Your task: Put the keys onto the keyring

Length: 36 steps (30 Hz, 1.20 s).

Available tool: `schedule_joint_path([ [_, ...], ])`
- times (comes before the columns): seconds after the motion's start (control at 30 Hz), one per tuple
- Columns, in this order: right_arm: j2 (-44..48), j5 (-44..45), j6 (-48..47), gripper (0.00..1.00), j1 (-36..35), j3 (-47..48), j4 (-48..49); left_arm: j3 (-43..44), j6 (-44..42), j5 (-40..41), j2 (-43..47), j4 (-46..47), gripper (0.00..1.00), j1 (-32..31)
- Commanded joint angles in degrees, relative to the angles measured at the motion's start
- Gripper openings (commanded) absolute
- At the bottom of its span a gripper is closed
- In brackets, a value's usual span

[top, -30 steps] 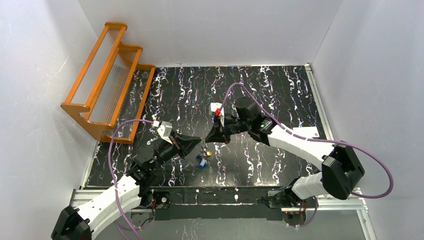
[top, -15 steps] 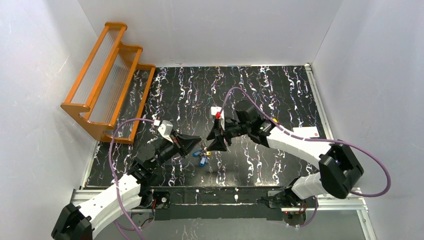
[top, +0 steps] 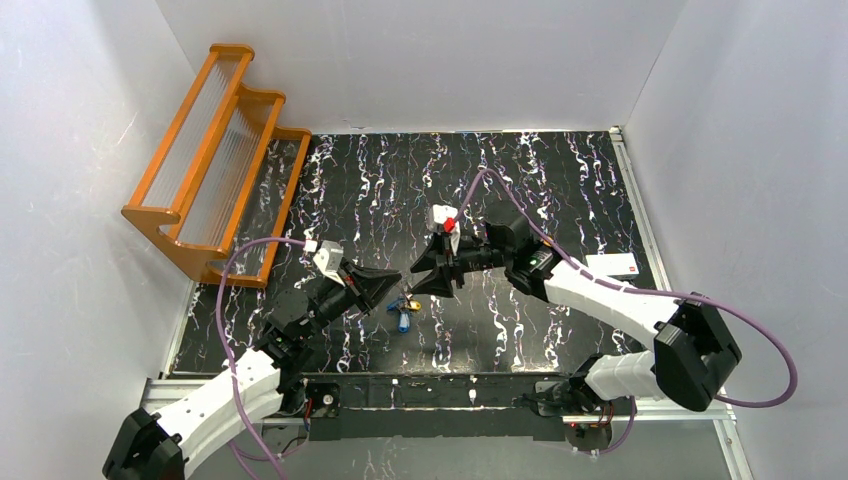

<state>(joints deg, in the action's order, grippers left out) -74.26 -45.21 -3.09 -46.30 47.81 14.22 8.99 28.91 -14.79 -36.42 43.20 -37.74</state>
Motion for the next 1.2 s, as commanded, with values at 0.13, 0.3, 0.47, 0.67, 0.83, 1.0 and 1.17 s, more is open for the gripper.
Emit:
schedule_joint_path([
  [0.13,-2.9,-1.5,3.9,0.48,-0.2,3.6,5.7,1.9,-0.5,-0.3,0.3,2.6,0.00,0.0],
  [0.3,-4.0,-1.2,5.5,0.44,-0.2,4.0,7.4,1.9,-0.5,-1.1,0.9,2.6,0.00,0.0],
  [0.47,-5.4,-0.7,5.7,0.40,-0.2,4.5,7.5,1.8,-0.3,-1.1,1.5,2.6,0.00,0.0],
  [0.67,-7.4,-2.3,5.9,0.11,-0.2,5.3,7.0,1.7,-0.7,-1.0,2.2,2.6,0.00,0.0],
  [0.83,-6.1,-1.5,5.6,0.01,-0.2,4.8,7.5,1.5,-1.7,-0.9,2.4,2.6,0.00,0.1],
  [1.0,-4.8,0.2,1.3,0.01,-0.2,6.2,1.2,2.4,-3.8,-0.5,3.3,0.8,0.33,0.0],
  [1.17,-4.7,1.2,-5.3,0.01,-0.2,10.3,-10.7,7.2,-9.9,0.4,4.0,-10.8,0.56,0.0],
])
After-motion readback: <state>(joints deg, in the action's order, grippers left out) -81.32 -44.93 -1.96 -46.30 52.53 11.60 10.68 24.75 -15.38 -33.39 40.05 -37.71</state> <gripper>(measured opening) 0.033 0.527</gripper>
